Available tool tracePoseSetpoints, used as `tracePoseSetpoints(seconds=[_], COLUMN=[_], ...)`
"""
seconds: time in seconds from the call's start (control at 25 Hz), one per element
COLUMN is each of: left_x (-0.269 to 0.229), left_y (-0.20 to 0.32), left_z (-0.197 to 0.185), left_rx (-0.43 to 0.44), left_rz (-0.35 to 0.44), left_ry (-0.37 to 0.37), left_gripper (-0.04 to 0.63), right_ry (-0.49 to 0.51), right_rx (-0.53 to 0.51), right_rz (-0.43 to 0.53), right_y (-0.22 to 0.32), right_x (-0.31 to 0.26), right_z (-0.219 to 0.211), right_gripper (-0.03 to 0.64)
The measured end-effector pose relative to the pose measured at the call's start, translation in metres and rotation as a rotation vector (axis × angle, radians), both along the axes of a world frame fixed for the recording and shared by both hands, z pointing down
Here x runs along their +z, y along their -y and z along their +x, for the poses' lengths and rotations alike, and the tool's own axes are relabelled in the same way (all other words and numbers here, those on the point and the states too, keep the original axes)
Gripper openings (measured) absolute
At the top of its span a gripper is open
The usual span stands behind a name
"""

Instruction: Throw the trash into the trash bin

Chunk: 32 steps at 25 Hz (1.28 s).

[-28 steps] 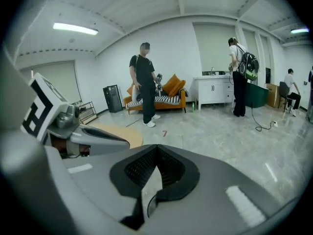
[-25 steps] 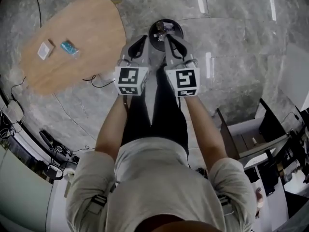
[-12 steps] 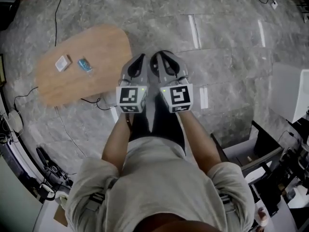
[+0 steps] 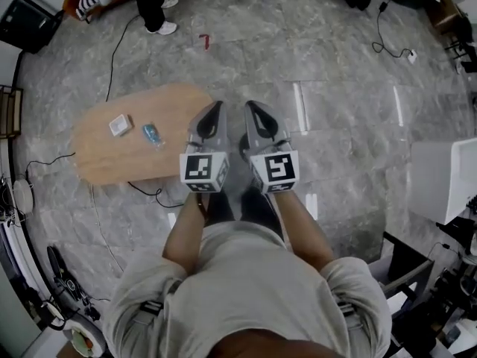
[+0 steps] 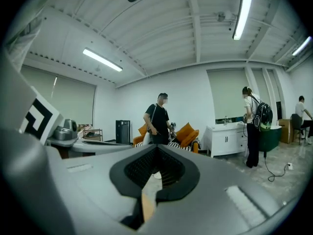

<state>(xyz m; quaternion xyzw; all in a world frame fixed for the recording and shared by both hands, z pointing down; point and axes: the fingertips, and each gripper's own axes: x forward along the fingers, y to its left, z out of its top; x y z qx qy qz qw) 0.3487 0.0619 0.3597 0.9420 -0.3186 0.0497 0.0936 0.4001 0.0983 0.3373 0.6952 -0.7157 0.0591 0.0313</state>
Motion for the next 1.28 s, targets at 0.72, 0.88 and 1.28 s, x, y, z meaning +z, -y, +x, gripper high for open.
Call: tracePoseSetpoints(seconds=[0.72,0.88,1.28], left_x=[-0.077,-0.077,-0.087], left_y=[0.001,0.001,-0.014], left_z=[0.002,-0.003,0.003], left_rx=[0.019,0.01,-0.047], left_rz=[0.077,0.095,0.101], left_ry=[-0.106,-0.102,-0.132], left_gripper=[0.018,0.017,0.018], right_ry=[-0.081,-0.078,-0.073], right_rx=[-0.033,-0.036,-0.092], right_rz=[0.146,0.149,0.146], right_y=[0.011,0.011,-0.004], right_x=[-0.083,-0.081,-0.084], right_z=[-0.012,-0.016,-0.01], right_gripper=[0.008,0.008,0.008])
